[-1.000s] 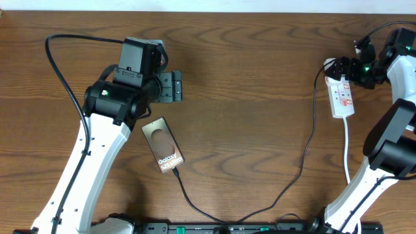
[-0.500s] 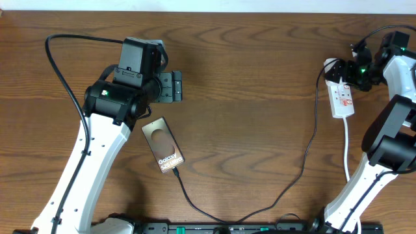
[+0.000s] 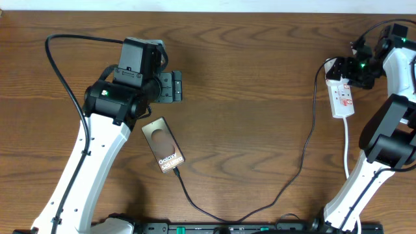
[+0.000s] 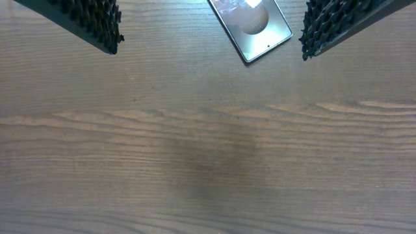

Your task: Plug charger to phone and switch on socket

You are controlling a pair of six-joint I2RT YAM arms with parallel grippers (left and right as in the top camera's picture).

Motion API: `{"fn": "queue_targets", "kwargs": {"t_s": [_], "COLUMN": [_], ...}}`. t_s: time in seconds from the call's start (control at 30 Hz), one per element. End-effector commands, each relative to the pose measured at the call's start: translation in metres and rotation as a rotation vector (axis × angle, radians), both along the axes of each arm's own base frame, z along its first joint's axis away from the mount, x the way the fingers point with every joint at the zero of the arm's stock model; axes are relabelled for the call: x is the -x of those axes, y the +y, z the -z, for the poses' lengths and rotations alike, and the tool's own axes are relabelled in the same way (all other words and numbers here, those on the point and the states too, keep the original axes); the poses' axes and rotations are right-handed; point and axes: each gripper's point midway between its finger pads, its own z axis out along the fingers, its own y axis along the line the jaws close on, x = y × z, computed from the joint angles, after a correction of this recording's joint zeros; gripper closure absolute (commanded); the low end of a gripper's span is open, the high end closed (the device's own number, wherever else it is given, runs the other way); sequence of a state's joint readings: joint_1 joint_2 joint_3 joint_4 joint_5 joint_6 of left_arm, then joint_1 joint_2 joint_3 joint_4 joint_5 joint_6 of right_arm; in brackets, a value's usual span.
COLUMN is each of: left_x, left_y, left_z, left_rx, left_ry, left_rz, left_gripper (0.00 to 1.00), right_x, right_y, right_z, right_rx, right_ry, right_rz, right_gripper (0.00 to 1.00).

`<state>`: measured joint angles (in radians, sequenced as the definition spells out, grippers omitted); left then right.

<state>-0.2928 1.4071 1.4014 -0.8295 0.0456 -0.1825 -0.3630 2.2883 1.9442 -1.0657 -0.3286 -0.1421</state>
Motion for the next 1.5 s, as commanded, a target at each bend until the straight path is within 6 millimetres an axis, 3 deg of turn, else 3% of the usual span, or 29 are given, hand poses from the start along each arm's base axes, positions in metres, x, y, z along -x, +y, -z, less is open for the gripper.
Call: {"fn": "queue_targets", "kwargs": {"t_s": [0.0,0.23,0.57,1.2,1.47], "left_x": [-0.003,-0.003,-0.003,-0.003,-0.003], "left_y": [0.002,0.002,0.002,0.002,0.002], "left_z": [-0.008,-0.008,-0.008,-0.008,-0.008], "left_rx": [-0.01,-0.01,-0.01,-0.01,-0.01], "left_ry": [-0.025,-0.025,-0.025,-0.025,-0.025], "left_rz": [-0.005,-0.005,-0.005,-0.005,-0.005], "left_gripper": [0.13,0.13,0.13,0.13,0.13], "right_x": [-0.007,-0.006,0.007,0.007,0.024], "right_y": [0.005,0.007,0.043,0.072,0.079], "right_z": [-0.002,0.001,0.032,0.027,0.043], "right_rx": [-0.007,-0.017,-0.091,-0.221,-0.258], "right_ry": [-0.013,-0.009,0.045,0.047,0.103], "right_rz": [-0.008,-0.009,-0.052,-0.05,-0.03], "right_gripper": [0.18,0.14,0.15,0.17,0.18]}}
